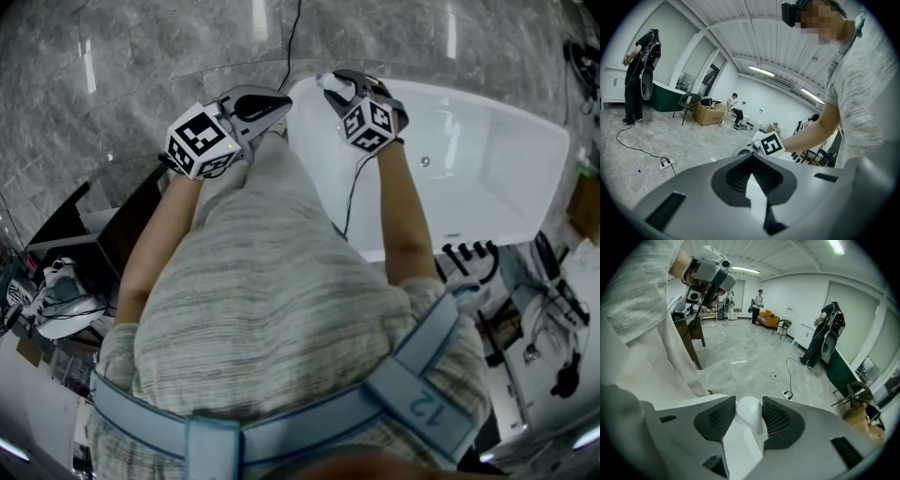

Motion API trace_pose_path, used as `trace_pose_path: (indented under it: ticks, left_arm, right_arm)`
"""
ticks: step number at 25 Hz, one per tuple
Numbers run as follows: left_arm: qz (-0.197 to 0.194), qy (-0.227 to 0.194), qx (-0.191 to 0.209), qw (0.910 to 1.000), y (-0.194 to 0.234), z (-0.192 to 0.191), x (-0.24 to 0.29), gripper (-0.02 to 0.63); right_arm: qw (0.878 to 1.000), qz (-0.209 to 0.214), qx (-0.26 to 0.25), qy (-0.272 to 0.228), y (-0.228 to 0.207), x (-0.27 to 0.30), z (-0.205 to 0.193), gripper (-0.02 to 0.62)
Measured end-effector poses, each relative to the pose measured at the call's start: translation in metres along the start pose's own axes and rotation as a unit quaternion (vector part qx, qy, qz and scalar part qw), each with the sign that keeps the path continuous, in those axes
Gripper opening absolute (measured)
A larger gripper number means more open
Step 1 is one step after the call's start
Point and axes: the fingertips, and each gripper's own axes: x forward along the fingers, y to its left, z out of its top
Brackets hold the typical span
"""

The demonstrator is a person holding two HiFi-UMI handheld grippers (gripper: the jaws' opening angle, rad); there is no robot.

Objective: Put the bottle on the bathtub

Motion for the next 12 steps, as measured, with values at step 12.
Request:
trace_pose_path:
  ticks: [12]
  left_arm:
    - [-0.006, 0.004, -0.003, 1.0000, -0.0016, -0.0009, 0.0000, 0.005]
  right_arm:
    - [1.000, 0.012, 0.023, -0.010, -0.0007, -0.0017, 0.0043, 0.155]
